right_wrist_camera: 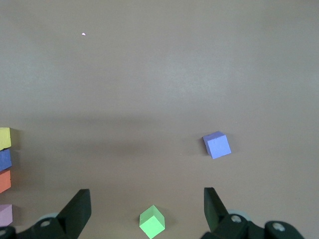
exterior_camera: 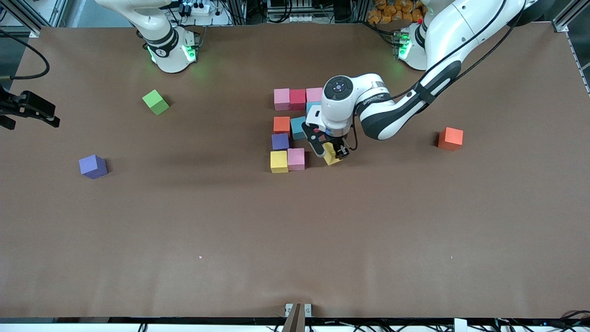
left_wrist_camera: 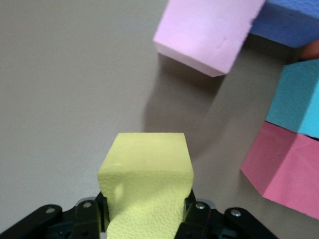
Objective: Form number 2 with 11 blocks
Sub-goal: 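Carry the yellow cube to the figure beside pink with the left gripper, then lower the yellow cube beside the pink cube with the left gripper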
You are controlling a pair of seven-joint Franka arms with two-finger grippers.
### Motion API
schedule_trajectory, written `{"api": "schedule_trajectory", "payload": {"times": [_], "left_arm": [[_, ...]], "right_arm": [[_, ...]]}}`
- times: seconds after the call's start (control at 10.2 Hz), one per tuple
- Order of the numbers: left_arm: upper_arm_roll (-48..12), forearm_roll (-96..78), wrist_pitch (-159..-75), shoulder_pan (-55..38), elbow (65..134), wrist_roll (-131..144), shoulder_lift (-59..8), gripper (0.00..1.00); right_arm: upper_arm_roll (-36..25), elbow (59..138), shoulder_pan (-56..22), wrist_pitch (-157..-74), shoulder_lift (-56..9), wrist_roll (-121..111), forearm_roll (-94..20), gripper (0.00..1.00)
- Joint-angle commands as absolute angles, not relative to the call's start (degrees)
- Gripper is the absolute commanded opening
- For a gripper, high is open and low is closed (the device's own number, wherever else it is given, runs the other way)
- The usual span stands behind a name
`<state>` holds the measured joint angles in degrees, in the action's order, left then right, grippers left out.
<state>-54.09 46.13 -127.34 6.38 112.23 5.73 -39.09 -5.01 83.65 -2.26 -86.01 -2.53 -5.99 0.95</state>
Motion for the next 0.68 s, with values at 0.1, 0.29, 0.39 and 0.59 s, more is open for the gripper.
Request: {"api": "schedule_trajectory", "payload": {"times": [0.1, 0.29, 0.39, 0.59], "left_arm": [[-53.44, 47.64, -126.47, 5.19, 109.08, -0.86, -42.36, 0.39], [-50.91, 47.11, -126.47, 3.09, 107.32, -7.00, -42.54, 0.39], [-49.24, 46.59, -126.47, 1.68, 106.10, -11.12, -43.06, 0.39], [-48.87, 45.44, -126.47, 0.53, 104.33, -14.06, -44.29, 0.38]], "right_arm": [[-5.10, 83.85, -2.72, -86.05, -2.37, -5.89, 1.85, 1.00], [-5.10, 83.94, -2.64, -86.04, -2.72, -5.80, 1.93, 1.00], [-5.10, 83.94, -2.55, -86.13, -2.90, -5.80, 1.93, 1.00], [-5.10, 83.85, -2.64, -86.22, -2.99, -5.80, 1.93, 1.00]]}}
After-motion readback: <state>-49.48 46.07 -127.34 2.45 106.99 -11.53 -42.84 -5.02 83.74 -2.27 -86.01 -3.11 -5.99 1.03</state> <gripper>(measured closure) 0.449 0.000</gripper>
